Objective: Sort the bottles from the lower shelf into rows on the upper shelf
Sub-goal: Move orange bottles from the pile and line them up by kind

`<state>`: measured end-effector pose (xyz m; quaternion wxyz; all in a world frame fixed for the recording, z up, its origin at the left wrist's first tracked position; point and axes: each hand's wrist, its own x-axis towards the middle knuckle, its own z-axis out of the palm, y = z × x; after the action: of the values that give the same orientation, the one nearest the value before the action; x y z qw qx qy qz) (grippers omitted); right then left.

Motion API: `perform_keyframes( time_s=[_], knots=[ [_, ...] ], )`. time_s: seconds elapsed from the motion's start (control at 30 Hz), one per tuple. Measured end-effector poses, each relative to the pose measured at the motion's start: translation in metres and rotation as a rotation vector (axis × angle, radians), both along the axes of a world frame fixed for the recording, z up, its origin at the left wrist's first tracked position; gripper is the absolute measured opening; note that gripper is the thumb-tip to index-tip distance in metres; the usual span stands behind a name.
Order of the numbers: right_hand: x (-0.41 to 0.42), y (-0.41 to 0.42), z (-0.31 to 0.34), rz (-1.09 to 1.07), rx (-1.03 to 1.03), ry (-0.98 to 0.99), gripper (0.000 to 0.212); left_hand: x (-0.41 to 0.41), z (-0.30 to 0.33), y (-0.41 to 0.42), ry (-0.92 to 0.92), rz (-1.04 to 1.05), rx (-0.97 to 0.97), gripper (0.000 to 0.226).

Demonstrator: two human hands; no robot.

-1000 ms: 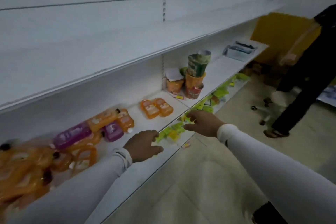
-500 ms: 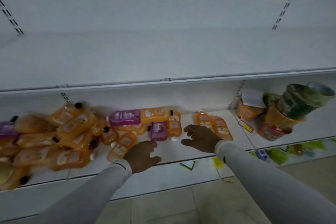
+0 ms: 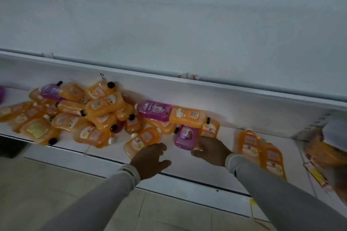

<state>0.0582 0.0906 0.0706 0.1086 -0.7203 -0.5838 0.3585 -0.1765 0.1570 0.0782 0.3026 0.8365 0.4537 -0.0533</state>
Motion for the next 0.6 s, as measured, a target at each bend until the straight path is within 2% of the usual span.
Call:
perform_keyframes(
  time_s=[0.2, 0.43, 0.6],
  knots=[
    [0.002, 0.021, -0.042, -0.008, 0.046, 0.031, 0.047, 0.022, -0.035, 0.023, 0.02, -0.027, 0.016, 0.055],
    [-0.014, 0.028, -0.071, -0.166, 0.135, 0.08, 0.044, 0.039, -0.078, 0.051, -0.059, -0.082, 0.056, 0.054],
    [-0.029, 0.039, -0.093, -0.357, 0.159, 0.069, 0.047, 0.011, -0.096, 0.064, -0.119, -0.11, 0.05, 0.053]
  ],
)
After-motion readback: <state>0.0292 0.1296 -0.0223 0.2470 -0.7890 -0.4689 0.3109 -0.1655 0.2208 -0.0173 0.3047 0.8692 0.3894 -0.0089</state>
